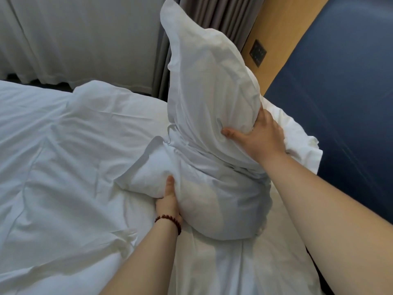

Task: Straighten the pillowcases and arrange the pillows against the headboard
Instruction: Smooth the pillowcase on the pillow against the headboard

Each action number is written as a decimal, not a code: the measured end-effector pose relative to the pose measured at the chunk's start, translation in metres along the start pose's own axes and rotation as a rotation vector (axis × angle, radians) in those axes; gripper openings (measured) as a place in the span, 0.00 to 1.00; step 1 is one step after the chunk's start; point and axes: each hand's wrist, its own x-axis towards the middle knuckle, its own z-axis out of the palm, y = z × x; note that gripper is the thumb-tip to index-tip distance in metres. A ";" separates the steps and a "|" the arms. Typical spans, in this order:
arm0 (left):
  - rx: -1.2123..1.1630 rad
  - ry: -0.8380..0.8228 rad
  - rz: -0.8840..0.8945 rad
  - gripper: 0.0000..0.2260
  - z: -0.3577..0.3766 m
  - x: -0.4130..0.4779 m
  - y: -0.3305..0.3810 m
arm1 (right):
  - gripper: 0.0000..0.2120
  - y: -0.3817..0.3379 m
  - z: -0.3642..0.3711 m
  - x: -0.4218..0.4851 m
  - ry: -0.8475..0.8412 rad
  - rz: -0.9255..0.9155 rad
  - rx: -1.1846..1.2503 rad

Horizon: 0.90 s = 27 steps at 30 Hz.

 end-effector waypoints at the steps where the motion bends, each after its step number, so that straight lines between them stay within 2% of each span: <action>1: 0.007 0.015 0.003 0.38 0.004 -0.001 0.003 | 0.57 0.000 -0.001 0.002 0.024 0.003 0.010; 6: 0.139 0.063 0.049 0.34 0.027 -0.009 0.020 | 0.50 0.004 -0.015 0.002 0.109 0.088 0.069; 10: 0.241 0.034 0.064 0.36 0.040 -0.013 0.031 | 0.32 0.018 -0.034 0.006 0.183 0.126 0.176; 12: 0.272 -0.005 0.086 0.35 0.053 -0.014 0.043 | 0.26 0.024 -0.056 0.015 0.208 0.134 0.226; 17: 0.369 -0.138 0.234 0.37 0.103 -0.012 0.091 | 0.25 0.045 -0.124 0.040 0.330 0.136 0.109; 20: 0.547 -0.250 0.267 0.41 0.139 -0.005 0.107 | 0.27 0.070 -0.146 0.045 0.332 0.263 0.008; 23: 0.814 -0.336 0.269 0.40 0.148 0.002 0.086 | 0.28 0.096 -0.128 0.032 0.247 0.433 -0.034; 27: 0.876 -0.324 0.295 0.44 0.145 0.015 0.065 | 0.28 0.098 -0.095 0.021 0.246 0.442 -0.049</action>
